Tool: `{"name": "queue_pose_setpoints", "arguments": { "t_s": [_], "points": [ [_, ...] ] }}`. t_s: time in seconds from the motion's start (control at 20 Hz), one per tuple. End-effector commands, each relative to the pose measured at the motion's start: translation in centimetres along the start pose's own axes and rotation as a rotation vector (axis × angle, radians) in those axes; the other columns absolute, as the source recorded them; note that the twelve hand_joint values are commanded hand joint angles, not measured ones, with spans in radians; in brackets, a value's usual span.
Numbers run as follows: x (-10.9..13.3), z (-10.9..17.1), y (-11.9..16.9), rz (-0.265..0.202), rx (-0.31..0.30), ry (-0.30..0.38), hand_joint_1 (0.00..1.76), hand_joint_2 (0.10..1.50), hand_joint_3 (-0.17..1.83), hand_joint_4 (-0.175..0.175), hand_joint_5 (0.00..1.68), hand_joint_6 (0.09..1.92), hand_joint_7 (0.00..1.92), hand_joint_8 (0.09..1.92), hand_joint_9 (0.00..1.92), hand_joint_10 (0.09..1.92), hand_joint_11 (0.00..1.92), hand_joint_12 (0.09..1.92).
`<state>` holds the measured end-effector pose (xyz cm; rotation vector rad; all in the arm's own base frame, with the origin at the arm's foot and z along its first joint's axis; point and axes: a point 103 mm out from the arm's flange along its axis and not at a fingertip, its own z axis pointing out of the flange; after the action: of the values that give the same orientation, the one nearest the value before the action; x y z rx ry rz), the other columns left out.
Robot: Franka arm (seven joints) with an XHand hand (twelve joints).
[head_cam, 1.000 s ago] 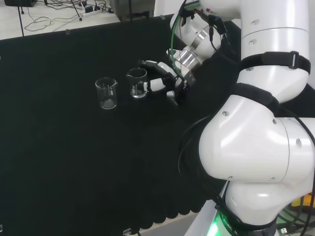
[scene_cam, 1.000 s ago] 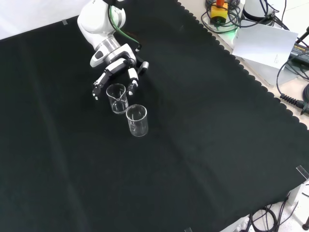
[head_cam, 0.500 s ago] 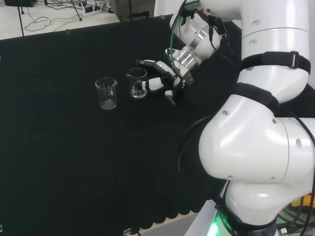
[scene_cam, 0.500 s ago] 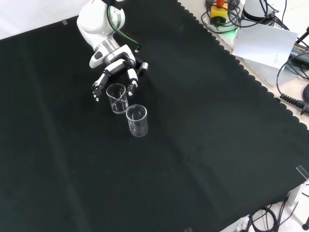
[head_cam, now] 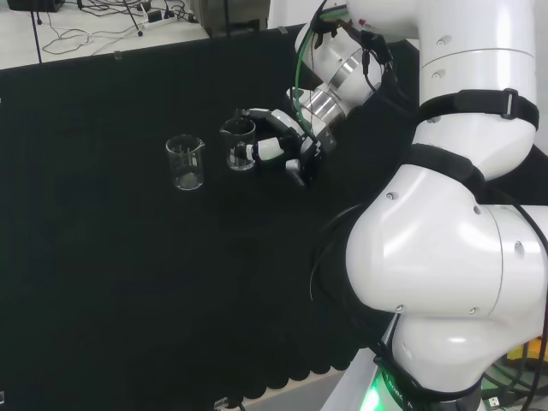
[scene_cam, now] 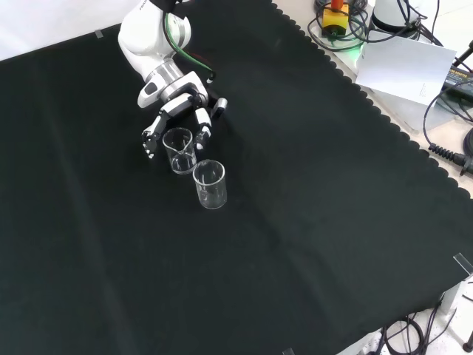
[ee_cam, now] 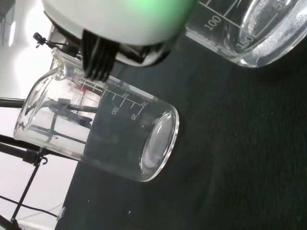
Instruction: Pick up the beaker on the right.
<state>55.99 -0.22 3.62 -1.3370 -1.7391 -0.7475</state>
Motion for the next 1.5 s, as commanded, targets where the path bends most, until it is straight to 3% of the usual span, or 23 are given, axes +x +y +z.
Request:
{"name": "queue_pose_setpoints", "arguments": {
  "t_s": [0.05, 0.45, 0.9, 1.35, 1.5],
  "points": [
    [0.19, -0.05, 0.18, -0.018, -0.001, 0.02, 1.07, 0.47, 0.74, -0.048, 0.42, 0.36, 0.28, 0.73, 0.38, 0.6, 0.0, 1.34],
    [0.83, 0.39, 0.61, -0.029, 0.023, 0.01, 1.08, 0.47, 0.74, -0.05, 0.34, 0.44, 0.25, 0.72, 0.36, 0.6, 0.0, 1.34],
    [0.29, 0.58, 0.39, 0.003, -0.024, -0.007, 1.07, 0.46, 0.74, -0.049, 0.35, 0.45, 0.25, 0.73, 0.36, 0.6, 0.0, 1.33],
    [0.57, 0.79, 0.97, -0.001, -0.023, -0.006, 1.07, 0.46, 0.75, -0.044, 0.4, 0.49, 0.28, 0.74, 0.38, 0.61, 0.0, 1.33],
    [0.6, 0.84, 1.07, 0.002, -0.024, -0.01, 1.07, 0.47, 0.74, -0.043, 0.39, 0.58, 0.29, 0.73, 0.39, 0.61, 0.0, 1.35]
  ]
}}
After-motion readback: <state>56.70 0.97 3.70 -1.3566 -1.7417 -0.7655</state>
